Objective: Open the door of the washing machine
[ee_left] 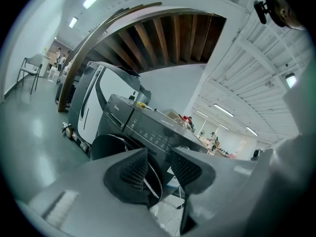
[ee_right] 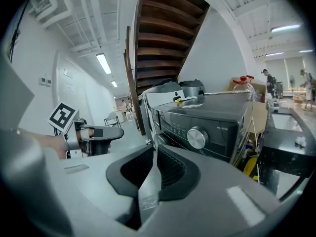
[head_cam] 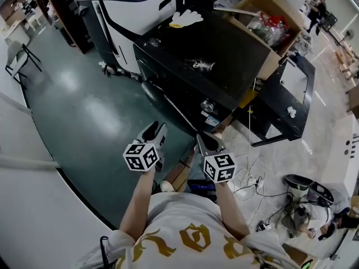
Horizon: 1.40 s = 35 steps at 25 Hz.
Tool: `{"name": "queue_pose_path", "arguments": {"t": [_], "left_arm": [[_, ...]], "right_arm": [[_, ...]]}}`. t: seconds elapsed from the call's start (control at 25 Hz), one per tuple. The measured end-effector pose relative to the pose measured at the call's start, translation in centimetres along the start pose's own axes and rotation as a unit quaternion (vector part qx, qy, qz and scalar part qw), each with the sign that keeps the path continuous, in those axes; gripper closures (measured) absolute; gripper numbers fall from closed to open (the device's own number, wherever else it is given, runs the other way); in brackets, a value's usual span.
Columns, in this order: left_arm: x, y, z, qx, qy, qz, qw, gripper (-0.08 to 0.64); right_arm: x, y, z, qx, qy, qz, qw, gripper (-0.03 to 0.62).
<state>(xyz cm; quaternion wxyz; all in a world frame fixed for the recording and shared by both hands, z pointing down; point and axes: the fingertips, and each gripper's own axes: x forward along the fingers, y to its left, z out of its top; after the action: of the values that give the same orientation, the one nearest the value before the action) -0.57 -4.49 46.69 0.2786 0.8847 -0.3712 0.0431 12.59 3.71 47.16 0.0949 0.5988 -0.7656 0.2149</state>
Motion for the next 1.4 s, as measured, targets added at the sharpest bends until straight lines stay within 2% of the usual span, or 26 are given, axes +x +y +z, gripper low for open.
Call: {"name": "queue_pose_path", "arguments": {"t": [0.4,0.8,1.04,1.2,1.4], "left_arm": [[6.0,-1.0,-3.4,0.008,0.060,-0.016,0.9981,0.428],[12.7,0.6,-7.8,-0.003,0.132,-0.004,0.9912,0.405],[16.2,2.7,-9.7,-0.018,0.154,0.035,0.9873,0.387],[17.7,3.9,-10.2,0.001,0.157,0.075,0.9847,0.378],[19.4,4.0,-10.4,0.005,0.155,0.098,0.9830,0.322]], "right_arm": [[0.6,-4.3,-1.8,0.008,0.036,-0.023,0.999,0.549],[2.0,-7.6,-3.5,0.014,0.070,-0.022,0.997,0.555],[2.5,-9.0,-5.0,0.023,0.095,-0.019,0.995,0.555],[2.6,-10.3,-6.0,0.034,0.106,-0.025,0.993,0.559],[3.1,-11.2,-6.9,0.042,0.117,-0.026,0.992,0.566]]}}
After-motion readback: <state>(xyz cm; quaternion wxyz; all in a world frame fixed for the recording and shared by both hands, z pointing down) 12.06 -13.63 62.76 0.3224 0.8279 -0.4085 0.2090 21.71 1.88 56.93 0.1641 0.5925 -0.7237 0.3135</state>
